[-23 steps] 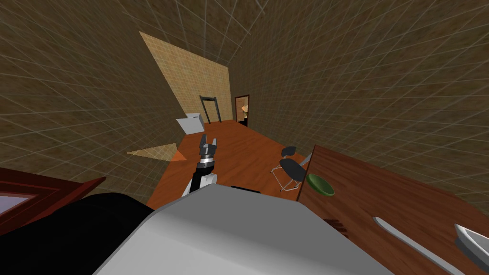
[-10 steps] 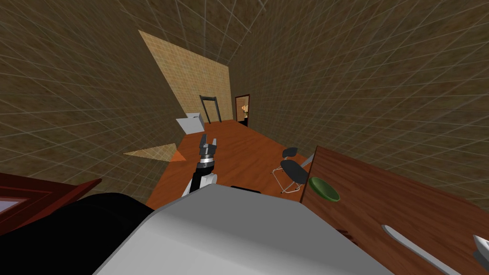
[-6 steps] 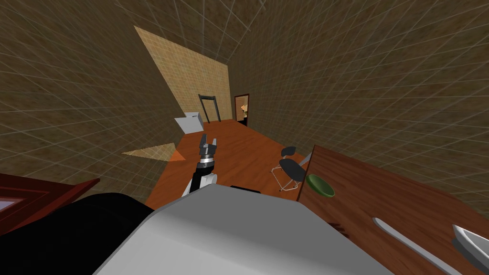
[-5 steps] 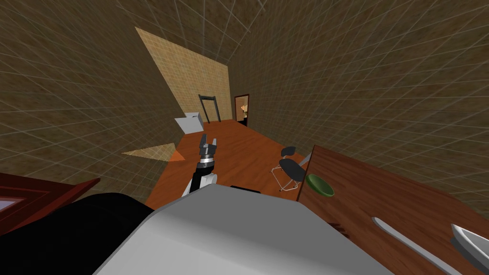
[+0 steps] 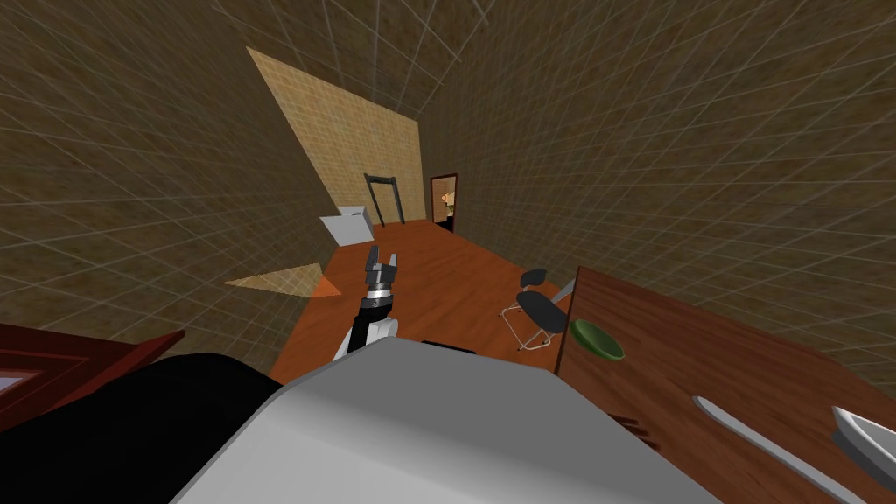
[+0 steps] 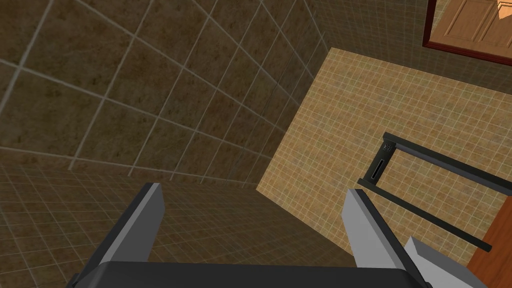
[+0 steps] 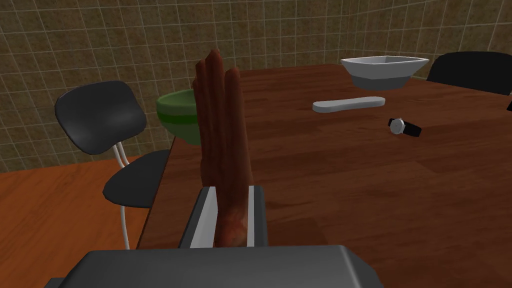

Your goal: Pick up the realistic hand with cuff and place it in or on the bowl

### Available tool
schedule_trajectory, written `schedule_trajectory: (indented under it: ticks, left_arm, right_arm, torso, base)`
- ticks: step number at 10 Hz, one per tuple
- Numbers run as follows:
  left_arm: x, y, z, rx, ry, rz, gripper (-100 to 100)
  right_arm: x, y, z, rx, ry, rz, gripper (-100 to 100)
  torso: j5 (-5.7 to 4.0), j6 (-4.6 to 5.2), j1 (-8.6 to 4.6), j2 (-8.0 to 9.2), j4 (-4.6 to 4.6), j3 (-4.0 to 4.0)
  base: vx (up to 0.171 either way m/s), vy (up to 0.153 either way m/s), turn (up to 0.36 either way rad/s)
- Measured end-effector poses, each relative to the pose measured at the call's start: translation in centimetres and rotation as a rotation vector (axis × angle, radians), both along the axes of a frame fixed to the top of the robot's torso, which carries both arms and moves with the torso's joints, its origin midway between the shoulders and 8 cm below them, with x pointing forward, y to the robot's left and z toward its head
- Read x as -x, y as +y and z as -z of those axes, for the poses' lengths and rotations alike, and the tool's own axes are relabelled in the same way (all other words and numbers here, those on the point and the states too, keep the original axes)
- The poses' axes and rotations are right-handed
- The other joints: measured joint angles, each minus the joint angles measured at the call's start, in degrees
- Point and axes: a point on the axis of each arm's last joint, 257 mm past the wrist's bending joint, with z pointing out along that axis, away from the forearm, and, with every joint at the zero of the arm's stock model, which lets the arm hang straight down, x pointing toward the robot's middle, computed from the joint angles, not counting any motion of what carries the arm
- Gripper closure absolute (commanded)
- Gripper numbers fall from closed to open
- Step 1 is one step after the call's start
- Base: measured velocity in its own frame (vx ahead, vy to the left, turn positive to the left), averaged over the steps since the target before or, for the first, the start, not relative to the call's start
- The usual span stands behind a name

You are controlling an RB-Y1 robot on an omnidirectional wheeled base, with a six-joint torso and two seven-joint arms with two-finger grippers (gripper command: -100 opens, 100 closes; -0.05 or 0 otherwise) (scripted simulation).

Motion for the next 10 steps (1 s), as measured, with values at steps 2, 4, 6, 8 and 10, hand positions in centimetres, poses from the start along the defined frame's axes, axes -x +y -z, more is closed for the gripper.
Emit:
schedule_trajectory:
  ticks: [2,4,6,8,10]
  left_arm:
    - [0.0,0.0,0.0,0.000,0.000,0.000,0]
    - [0.0,0.0,0.0,0.000,0.000,0.000,0]
    - [0.0,0.0,0.0,0.000,0.000,0.000,0]
    - [0.0,0.0,0.0,-0.001,0.000,0.000,0]
    - [0.0,0.0,0.0,-0.001,0.000,0.000,0]
  right_arm:
    - [0.5,-0.2,0.6,-0.040,-0.019,0.023,100]
    - [0.9,-0.8,0.7,-0.071,-0.049,0.048,100]
    - [1.3,-1.9,0.7,-0.093,-0.086,0.080,100]
    - [1.7,-3.0,0.2,-0.103,-0.123,0.103,100]
    - [2.0,-4.0,-0.5,-0.098,-0.153,0.118,100]
  torso:
    - [-0.17,-0.09,-0.20,-0.34,-0.05,-0.19]
    - [-0.21,-0.09,-0.60,-0.72,-0.10,-0.39]
    - [-0.24,-0.09,-0.74,-0.96,-0.14,-0.53]
    - [-0.27,-0.07,-1.07,-0.96,-0.15,-0.54]
    - [-0.36,0.01,-1.46,-0.72,-0.13,-0.41]
  base:
    - [0.136,0.119,-0.034]
    - [0.236,0.052,-0.081]
    - [0.282,0.034,-0.091]
    - [0.222,-0.089,-0.063]
    - [0.201,-0.109,-0.069]
